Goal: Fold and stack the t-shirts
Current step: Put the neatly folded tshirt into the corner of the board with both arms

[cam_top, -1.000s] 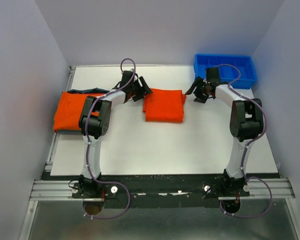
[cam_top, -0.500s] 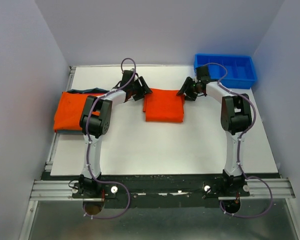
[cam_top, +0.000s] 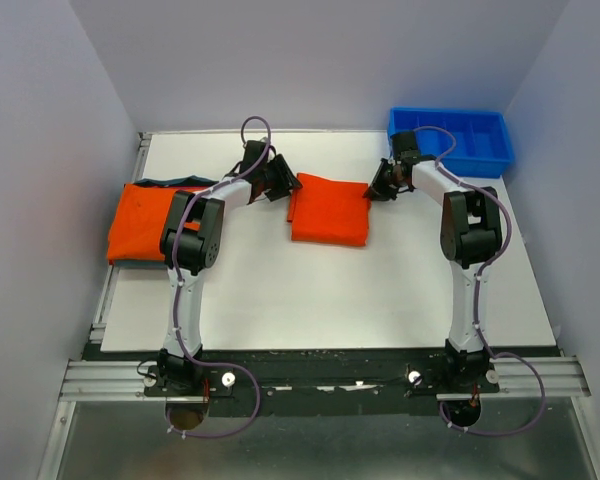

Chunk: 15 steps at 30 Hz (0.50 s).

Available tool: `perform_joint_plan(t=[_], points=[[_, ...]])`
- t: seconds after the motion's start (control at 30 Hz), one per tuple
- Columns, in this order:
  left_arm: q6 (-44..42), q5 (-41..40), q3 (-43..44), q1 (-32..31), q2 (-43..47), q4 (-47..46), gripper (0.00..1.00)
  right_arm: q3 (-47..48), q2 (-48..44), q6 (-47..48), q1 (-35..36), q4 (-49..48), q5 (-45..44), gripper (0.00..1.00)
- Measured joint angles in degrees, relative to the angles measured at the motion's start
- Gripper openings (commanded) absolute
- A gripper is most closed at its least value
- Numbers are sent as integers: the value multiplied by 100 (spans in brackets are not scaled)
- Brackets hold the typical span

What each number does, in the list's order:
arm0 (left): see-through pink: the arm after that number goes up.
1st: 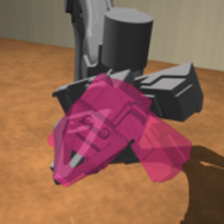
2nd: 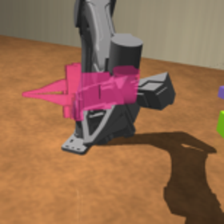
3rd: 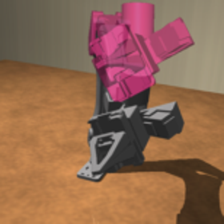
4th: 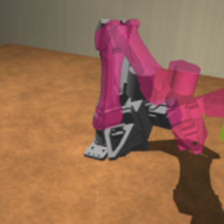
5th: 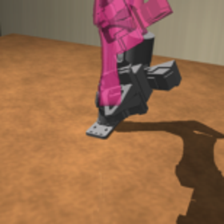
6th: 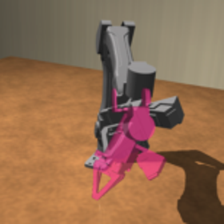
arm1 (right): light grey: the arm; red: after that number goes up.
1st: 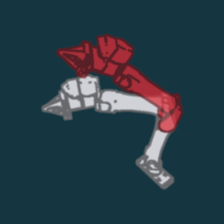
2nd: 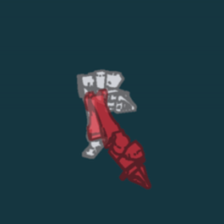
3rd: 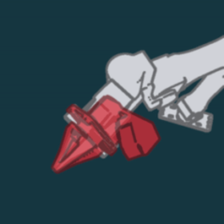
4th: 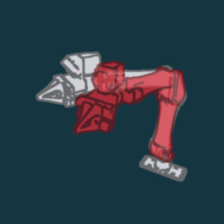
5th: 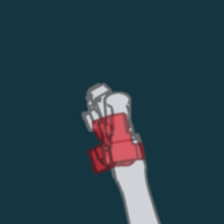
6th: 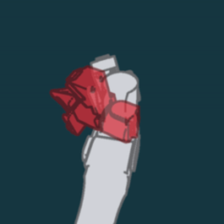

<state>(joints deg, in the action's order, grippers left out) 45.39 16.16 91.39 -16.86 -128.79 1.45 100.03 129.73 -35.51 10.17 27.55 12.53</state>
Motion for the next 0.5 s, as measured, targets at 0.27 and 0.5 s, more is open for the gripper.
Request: perform_joint_plan(t=[0.27,0.5], points=[[22,22,251,0,-160,68,60,20,13,-42,-4,2,164,48],[-22,20,306,2,-195,131,64,-420,-308,-37,0,-92,63,53]])
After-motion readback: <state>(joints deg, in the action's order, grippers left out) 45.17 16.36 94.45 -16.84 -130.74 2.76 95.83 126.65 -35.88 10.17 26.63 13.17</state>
